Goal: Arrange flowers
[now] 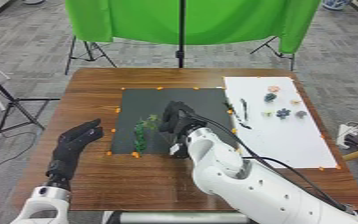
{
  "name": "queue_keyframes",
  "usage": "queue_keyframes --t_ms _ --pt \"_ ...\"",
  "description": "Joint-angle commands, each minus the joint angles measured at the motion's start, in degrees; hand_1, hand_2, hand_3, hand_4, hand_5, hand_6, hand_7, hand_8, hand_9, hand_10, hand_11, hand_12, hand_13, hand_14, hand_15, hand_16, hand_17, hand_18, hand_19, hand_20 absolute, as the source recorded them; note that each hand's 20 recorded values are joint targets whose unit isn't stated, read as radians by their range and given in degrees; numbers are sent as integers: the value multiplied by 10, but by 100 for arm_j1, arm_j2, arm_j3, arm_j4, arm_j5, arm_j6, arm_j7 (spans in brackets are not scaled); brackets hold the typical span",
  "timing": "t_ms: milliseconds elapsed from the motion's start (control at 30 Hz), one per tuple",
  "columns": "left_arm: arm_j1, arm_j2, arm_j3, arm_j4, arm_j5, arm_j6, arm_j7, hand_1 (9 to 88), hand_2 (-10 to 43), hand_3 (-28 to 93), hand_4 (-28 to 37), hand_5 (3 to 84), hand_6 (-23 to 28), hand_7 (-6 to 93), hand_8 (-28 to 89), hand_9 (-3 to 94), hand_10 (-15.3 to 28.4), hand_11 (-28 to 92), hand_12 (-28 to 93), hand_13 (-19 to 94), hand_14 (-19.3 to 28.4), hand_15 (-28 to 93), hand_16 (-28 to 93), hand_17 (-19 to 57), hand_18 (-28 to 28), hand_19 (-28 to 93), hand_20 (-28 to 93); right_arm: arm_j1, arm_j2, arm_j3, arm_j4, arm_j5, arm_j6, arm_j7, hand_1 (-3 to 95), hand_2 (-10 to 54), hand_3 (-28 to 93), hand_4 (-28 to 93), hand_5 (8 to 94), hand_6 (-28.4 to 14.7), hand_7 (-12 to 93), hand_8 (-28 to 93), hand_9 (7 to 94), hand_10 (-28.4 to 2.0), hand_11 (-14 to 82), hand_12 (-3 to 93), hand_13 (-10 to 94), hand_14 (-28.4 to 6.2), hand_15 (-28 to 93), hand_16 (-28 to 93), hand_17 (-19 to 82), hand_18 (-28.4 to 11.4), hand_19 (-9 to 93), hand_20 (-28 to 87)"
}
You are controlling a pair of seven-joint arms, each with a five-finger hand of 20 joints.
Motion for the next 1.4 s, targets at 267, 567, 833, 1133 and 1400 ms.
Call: queue_keyframes --t_ms 267,567,833,1133,1400 --pt "-7 -20 54 72 51 -143 -117 331 -34 610 -167 460 71 86 -48 429 151 201 115 326 194 283 -36 49 141 182 193 -46 0 58 75 -56 172 -120 465 -95 530 -125 776 -50 246 54 883 -135 377 255 937 -22 561 260 738 -37 911 378" --pt "89 -43 -10 36 41 -146 -102 331 -33 608 -167 459 71 86 -47 429 150 200 115 326 195 282 -35 48 141 183 193 -676 893 835 -1037 -161 -467 164 314 -62 635 -123 777 -48 218 -61 885 -139 377 255 937 -31 560 266 729 -53 925 382" --pt "105 -50 -1 27 46 -191 -132 330 -33 609 -166 460 71 86 -47 429 151 200 115 326 196 281 -35 49 141 183 192 -1199 1186 1116 -1261 68 -988 328 282 55 638 -99 790 -55 190 -64 897 -144 374 259 937 -41 576 265 730 -64 932 401" --pt "50 -36 10 47 97 -227 -156 331 -31 608 -168 459 72 85 -47 430 151 199 115 326 195 280 -35 48 141 183 192 -1160 913 803 -1177 99 -1115 307 279 102 630 -102 796 -52 170 -67 904 -149 371 264 937 -43 587 257 733 -66 932 416" --pt "51 -53 23 47 100 -244 -174 330 -31 610 -169 460 72 85 -47 429 152 199 115 326 195 280 -34 48 141 184 192 -1096 788 631 -1160 164 -1152 230 274 105 628 -100 794 -52 168 -65 904 -152 370 266 937 -45 588 257 734 -67 932 416"
